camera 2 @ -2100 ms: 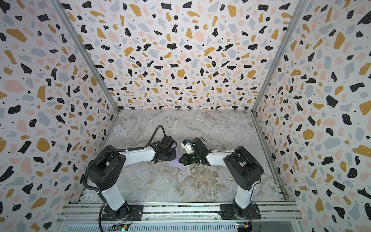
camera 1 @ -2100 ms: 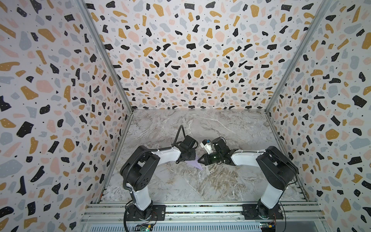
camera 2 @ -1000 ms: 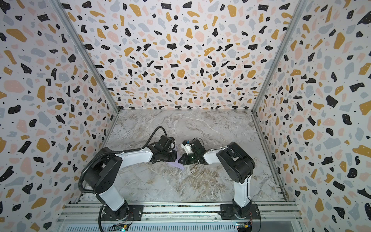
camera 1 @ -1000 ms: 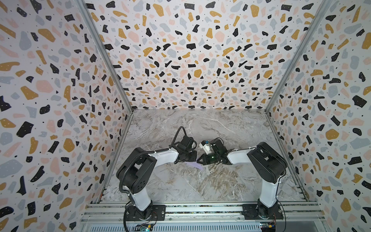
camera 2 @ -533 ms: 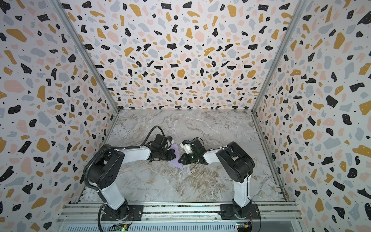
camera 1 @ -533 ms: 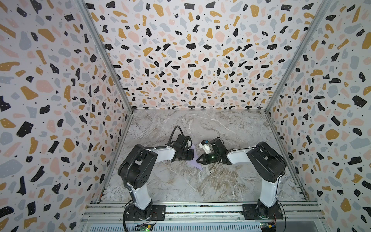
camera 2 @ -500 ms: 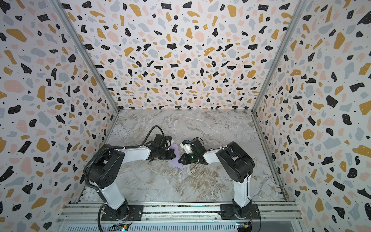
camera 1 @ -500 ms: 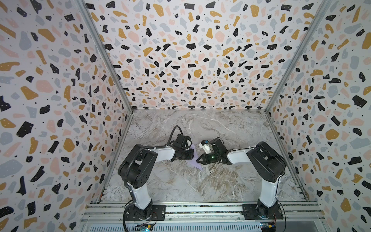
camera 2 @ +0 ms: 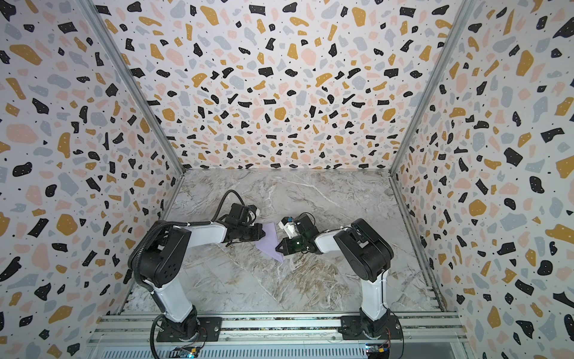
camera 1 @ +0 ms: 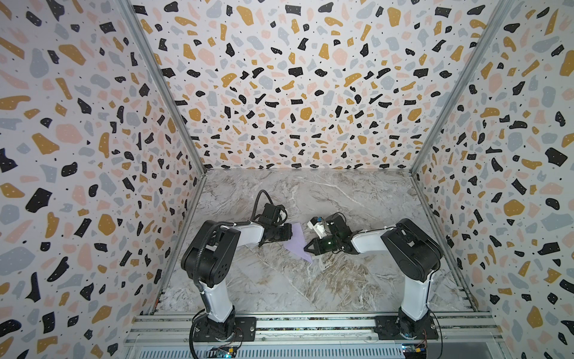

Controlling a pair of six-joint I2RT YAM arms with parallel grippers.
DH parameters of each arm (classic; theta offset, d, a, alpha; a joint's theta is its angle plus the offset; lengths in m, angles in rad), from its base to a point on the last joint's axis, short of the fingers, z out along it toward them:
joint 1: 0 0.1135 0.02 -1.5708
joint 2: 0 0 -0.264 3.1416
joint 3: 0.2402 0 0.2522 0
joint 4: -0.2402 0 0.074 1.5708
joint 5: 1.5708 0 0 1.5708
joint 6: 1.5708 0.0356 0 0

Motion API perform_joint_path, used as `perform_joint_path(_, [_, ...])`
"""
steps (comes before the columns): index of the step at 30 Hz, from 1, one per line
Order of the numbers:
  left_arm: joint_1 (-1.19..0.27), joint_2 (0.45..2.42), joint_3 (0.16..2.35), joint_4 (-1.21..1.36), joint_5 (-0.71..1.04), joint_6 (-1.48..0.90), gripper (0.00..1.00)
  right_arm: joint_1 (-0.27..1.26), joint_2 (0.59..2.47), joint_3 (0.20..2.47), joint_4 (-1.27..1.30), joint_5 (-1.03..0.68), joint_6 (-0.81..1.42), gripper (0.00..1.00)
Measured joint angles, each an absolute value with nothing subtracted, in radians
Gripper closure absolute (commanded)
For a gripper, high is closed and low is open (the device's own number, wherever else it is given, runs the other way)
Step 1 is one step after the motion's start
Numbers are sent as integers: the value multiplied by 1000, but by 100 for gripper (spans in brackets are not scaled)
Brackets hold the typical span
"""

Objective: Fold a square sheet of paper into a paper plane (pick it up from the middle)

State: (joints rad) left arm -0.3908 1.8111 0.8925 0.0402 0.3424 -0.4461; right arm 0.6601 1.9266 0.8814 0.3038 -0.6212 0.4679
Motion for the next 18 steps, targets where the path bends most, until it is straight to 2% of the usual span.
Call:
perform_joint_path(8, [-358, 1826, 892, 80, 358, -460, 93, 656, 1931, 881, 310, -633, 466, 100])
perform_joint_path(18, [-247, 1848, 884, 157, 373, -481, 93, 650, 1939, 879, 334, -643, 469, 100])
